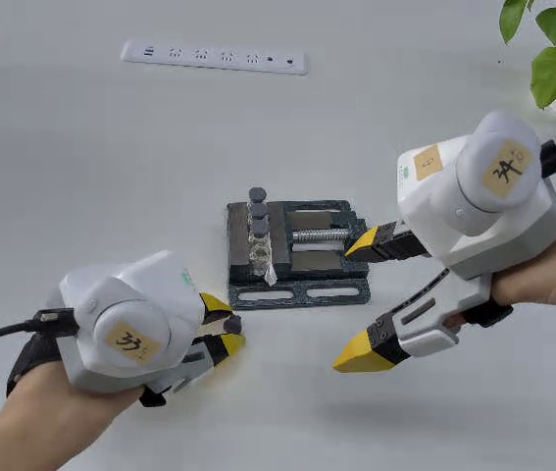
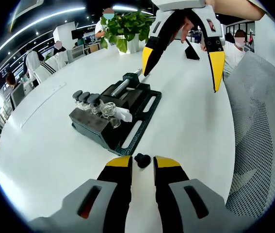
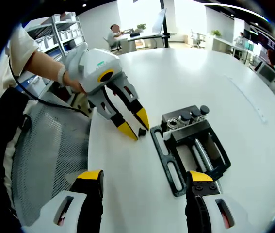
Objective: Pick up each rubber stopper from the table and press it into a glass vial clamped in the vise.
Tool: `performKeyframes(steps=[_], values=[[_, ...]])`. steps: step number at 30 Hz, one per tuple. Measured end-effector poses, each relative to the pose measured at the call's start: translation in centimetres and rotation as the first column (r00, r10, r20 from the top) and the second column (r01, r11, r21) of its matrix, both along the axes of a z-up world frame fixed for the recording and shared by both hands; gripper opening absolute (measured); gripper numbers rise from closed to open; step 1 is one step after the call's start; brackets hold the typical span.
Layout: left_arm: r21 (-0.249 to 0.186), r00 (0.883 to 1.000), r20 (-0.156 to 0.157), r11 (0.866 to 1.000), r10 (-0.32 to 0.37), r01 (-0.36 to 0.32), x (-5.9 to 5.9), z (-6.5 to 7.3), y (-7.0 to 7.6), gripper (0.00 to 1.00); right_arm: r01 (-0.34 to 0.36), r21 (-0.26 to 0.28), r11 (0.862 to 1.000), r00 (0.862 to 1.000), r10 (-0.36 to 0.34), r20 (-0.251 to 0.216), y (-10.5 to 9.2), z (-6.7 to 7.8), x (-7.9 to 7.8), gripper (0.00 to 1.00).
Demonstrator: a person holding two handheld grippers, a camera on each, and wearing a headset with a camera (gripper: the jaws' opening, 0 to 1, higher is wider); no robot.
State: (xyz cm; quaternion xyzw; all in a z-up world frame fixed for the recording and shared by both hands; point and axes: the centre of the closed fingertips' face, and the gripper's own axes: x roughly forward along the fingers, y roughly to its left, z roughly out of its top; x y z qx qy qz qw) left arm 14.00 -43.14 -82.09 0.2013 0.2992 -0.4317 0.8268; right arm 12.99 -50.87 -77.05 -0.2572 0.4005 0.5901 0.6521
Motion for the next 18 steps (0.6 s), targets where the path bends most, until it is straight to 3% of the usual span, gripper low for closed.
performKeyframes(steps=[18], values=[[0.002,0.999,0.0,0.999,-0.054,0.054,0.08,0.35,0.34,0.1,0.009,0.0,1.0,1.0,-0.009,-0.004,0.03,-0.02,-0.09,0.66]])
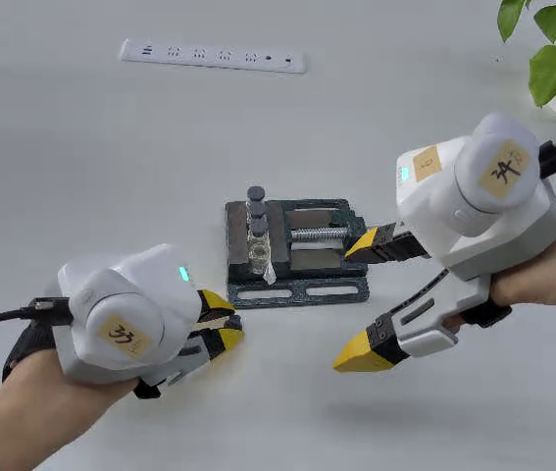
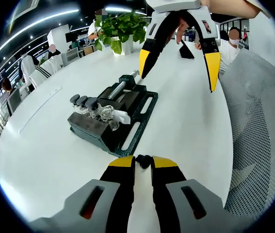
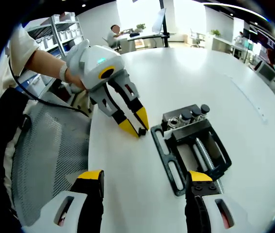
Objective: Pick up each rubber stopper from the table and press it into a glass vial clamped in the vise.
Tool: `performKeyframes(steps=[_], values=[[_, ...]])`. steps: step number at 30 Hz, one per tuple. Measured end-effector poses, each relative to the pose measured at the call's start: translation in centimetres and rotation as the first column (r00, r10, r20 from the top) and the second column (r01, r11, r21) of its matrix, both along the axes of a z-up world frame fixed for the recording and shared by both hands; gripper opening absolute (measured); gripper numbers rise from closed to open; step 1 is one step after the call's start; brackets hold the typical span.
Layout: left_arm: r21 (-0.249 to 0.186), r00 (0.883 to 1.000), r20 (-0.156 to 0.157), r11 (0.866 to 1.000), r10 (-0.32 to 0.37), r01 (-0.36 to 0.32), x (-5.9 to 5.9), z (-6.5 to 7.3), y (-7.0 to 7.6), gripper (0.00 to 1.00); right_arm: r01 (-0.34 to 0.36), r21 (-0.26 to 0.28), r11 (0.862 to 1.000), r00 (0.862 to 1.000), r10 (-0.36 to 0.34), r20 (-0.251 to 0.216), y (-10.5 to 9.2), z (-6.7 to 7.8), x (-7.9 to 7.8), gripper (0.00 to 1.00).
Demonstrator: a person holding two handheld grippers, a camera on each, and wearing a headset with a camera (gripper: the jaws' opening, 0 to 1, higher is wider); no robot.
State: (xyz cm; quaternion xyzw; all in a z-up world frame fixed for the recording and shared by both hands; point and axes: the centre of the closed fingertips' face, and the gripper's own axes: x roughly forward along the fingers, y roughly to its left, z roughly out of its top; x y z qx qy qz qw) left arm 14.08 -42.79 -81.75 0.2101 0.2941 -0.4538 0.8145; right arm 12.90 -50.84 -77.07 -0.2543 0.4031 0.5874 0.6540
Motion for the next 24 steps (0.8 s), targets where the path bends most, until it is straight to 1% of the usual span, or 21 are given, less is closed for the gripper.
performKeyframes(steps=[5,8,13,15,18,19,20,21,23,24], values=[[0.013,1.0,-0.005,1.0,-0.002,0.002,-0.1,0.0,0.2,0.09,0.003,0.004,1.0,1.0,-0.003,-0.001,0.1,0.0,-0.1,0.66],[0.006,1.0,-0.005,1.0,0.007,-0.007,-0.1,0.2,0.4,0.09,0.008,0.012,1.0,1.0,-0.008,-0.002,0.3,0.0,-0.2,0.65],[-0.017,1.0,0.013,1.0,0.026,-0.026,0.2,1.0,0.5,0.09,0.026,0.034,0.999,1.0,-0.025,-0.006,0.7,0.1,-0.2,0.64],[-0.03,0.999,0.033,0.999,0.028,-0.027,0.3,1.7,0.2,0.09,0.052,0.057,0.997,0.999,-0.052,-0.004,0.9,0.4,0.0,0.63],[-0.048,0.998,0.065,0.999,0.023,-0.02,0.5,2.8,-0.3,0.09,0.113,0.109,0.988,0.994,-0.112,-0.016,1.4,1.2,0.6,0.6],[-0.056,0.997,0.074,0.998,0.026,-0.021,0.5,3.3,-0.5,0.09,0.143,0.136,0.98,0.99,-0.141,-0.022,1.6,1.6,0.9,0.59],[-0.06,0.996,0.083,0.998,0.025,-0.02,0.6,3.6,-0.7,0.09,0.163,0.151,0.975,0.987,-0.16,-0.029,1.7,1.9,1.1,0.57],[-0.069,0.995,0.094,0.997,0.022,-0.016,0.6,4.0,-1.0,0.09,0.192,0.177,0.965,0.981,-0.188,-0.039,2.0,2.4,1.3,0.56],[-0.083,0.994,0.107,0.997,0.018,-0.009,0.6,4.6,-1.4,0.09,0.23,0.206,0.951,0.973,-0.222,-0.062,2.3,2.9,1.3,0.52],[-0.092,0.993,0.12,0.996,0.015,-0.003,0.6,5.1,-1.7,0.09,0.258,0.238,0.936,0.966,-0.248,-0.073,2.6,3.3,1.6,0.5]])
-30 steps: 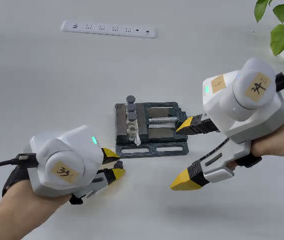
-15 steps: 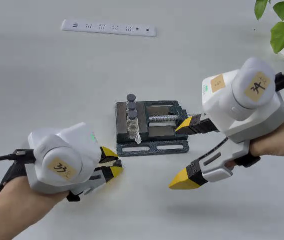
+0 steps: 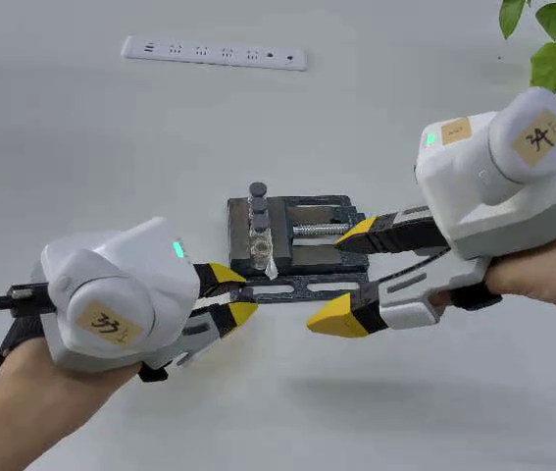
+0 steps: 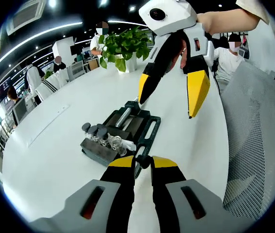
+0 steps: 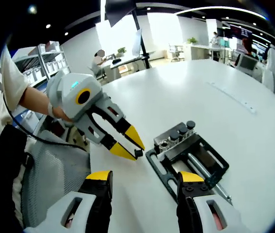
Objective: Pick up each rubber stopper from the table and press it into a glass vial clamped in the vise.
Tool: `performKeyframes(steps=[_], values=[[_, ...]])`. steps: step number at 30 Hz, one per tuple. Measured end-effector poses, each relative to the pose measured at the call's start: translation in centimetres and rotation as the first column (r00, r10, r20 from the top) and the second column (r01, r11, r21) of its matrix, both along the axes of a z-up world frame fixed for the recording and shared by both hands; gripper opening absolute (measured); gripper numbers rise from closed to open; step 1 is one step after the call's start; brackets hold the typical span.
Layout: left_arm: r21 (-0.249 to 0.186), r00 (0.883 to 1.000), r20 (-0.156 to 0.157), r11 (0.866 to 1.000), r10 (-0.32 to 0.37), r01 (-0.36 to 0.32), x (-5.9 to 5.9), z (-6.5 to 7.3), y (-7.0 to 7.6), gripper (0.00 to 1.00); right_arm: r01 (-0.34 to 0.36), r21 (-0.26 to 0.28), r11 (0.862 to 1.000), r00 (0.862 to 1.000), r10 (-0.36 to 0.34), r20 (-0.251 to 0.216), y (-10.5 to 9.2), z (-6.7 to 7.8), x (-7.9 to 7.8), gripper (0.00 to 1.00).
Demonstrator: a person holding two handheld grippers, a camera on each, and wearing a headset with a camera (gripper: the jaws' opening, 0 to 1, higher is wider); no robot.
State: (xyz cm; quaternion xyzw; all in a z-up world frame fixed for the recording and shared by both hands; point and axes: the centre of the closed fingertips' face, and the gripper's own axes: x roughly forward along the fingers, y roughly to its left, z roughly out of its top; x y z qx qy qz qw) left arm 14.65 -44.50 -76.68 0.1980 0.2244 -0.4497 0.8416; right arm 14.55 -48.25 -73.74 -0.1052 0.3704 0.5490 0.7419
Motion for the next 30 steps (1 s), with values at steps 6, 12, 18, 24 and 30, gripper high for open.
performKeyframes(steps=[6,12,18,24,30], values=[[-0.03,0.999,0.037,0.999,-0.027,0.029,-0.2,1.7,-1.5,0.09,0.059,0.057,0.997,0.997,-0.056,-0.049,0.1,0.5,0.3,0.39],[-0.033,0.994,0.077,0.996,-0.08,0.083,-0.5,2.8,-3.4,0.09,0.079,0.068,0.995,0.995,-0.074,-0.064,0.1,0.4,0.4,0.31],[-0.004,0.987,0.111,0.993,-0.117,0.118,-0.6,2.9,-4.1,0.09,0.094,0.071,0.993,0.992,-0.088,-0.089,-0.1,0.2,0.4,0.27],[0.045,0.972,0.168,0.987,-0.161,0.156,-0.7,3.3,-4.6,0.09,0.09,0.07,0.994,0.991,-0.082,-0.104,0.0,0.2,0.1,0.21],[0.09,0.958,0.203,0.978,-0.204,0.189,-1.0,3.4,-5.0,0.09,0.077,0.061,0.995,0.991,-0.069,-0.117,-0.2,0.1,-0.1,0.18]])
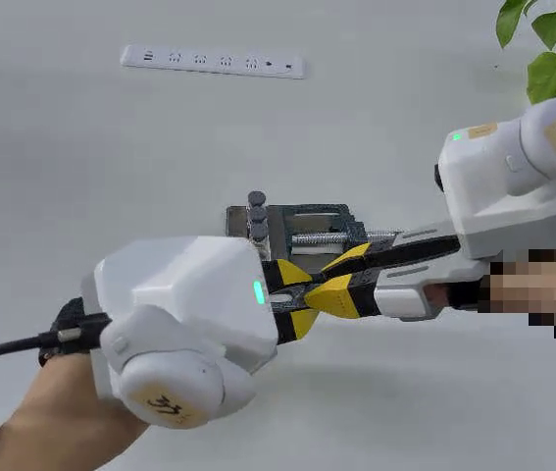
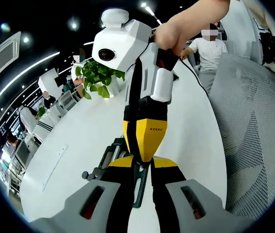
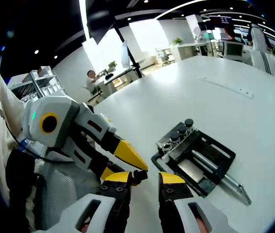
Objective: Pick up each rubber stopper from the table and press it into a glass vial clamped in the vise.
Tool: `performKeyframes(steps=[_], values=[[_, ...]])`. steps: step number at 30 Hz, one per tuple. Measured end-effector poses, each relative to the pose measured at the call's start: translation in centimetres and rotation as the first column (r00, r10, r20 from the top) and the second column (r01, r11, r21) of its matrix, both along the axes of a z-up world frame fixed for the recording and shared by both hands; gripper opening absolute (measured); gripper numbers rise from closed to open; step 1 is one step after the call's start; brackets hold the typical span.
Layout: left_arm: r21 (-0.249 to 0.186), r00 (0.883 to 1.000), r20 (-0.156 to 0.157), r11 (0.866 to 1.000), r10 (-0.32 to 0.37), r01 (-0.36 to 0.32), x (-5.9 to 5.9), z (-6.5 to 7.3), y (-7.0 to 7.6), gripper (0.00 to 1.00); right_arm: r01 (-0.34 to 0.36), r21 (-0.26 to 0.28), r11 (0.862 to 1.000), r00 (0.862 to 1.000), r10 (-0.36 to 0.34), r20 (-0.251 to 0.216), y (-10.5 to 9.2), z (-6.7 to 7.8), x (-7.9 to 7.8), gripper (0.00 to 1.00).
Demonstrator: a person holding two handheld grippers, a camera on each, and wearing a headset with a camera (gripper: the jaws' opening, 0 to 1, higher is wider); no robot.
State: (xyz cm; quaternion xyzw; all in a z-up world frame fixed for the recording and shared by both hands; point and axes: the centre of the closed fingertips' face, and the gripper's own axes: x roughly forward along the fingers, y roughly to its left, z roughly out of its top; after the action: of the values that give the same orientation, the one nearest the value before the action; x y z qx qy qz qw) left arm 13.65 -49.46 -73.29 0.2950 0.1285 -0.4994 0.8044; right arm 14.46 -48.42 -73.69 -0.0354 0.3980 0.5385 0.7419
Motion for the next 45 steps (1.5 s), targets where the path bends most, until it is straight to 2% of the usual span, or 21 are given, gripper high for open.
performKeyframes(steps=[2,6,7,11,14,16,28,36,39,41,43,45], values=[[0.019,1.0,0.025,1.0,-0.011,0.011,0.0,0.0,0.0,0.09,-0.004,0.0,1.0,1.0,0.004,-0.002,0.1,0.1,-0.1,0.17],[0.025,0.999,0.038,1.0,-0.017,0.016,0.0,0.2,-0.1,0.09,-0.013,-0.001,1.0,1.0,0.013,-0.005,0.2,0.1,-0.2,0.15],[0.035,0.998,0.053,0.999,-0.022,0.02,0.0,0.2,-0.1,0.09,-0.016,-0.001,1.0,1.0,0.016,-0.005,0.2,0.1,-0.2,0.14],[0.049,0.997,0.072,0.998,-0.032,0.028,0.0,0.3,-0.2,0.09,-0.022,-0.002,1.0,1.0,0.022,-0.008,0.2,0.2,-0.4,0.12],[0.054,0.997,0.076,0.998,-0.034,0.03,0.0,0.3,-0.3,0.09,-0.033,-0.006,0.999,0.999,0.033,-0.006,0.3,0.3,-0.6,0.11],[0.067,0.995,0.096,0.997,-0.041,0.035,0.0,0.4,-0.3,0.09,-0.036,-0.003,0.999,0.999,0.036,-0.008,0.4,0.5,-0.7,0.09],[0.047,0.996,0.09,0.999,-0.029,0.025,0.0,0.9,-0.3,0.09,-0.055,-0.02,0.998,0.998,0.055,0.033,0.5,0.8,-0.7,0.06],[0.036,0.995,0.096,0.999,-0.02,0.017,0.1,1.1,-0.3,0.12,-0.032,-0.004,0.999,0.999,0.032,0.012,0.4,0.9,-0.7,0.06],[0.021,0.995,0.1,1.0,-0.007,0.005,0.3,1.4,-0.2,0.15,0.002,0.026,1.0,1.0,-0.001,-0.015,0.2,0.9,-0.4,0.05],[0.0,0.996,0.094,1.0,0.012,-0.012,0.5,1.7,0.0,0.16,0.059,0.083,0.995,0.996,-0.053,-0.065,0.3,1.4,-0.3,0.05],[-0.037,0.996,0.079,0.999,0.033,-0.03,0.7,2.1,0.2,0.15,0.125,0.14,0.982,0.985,-0.107,-0.134,0.1,1.8,-0.1,0.05],[-0.065,0.996,0.066,0.997,0.054,-0.05,0.9,2.3,0.5,0.14,0.193,0.195,0.962,0.968,-0.155,-0.196,-0.1,2.4,0.3,0.05]])
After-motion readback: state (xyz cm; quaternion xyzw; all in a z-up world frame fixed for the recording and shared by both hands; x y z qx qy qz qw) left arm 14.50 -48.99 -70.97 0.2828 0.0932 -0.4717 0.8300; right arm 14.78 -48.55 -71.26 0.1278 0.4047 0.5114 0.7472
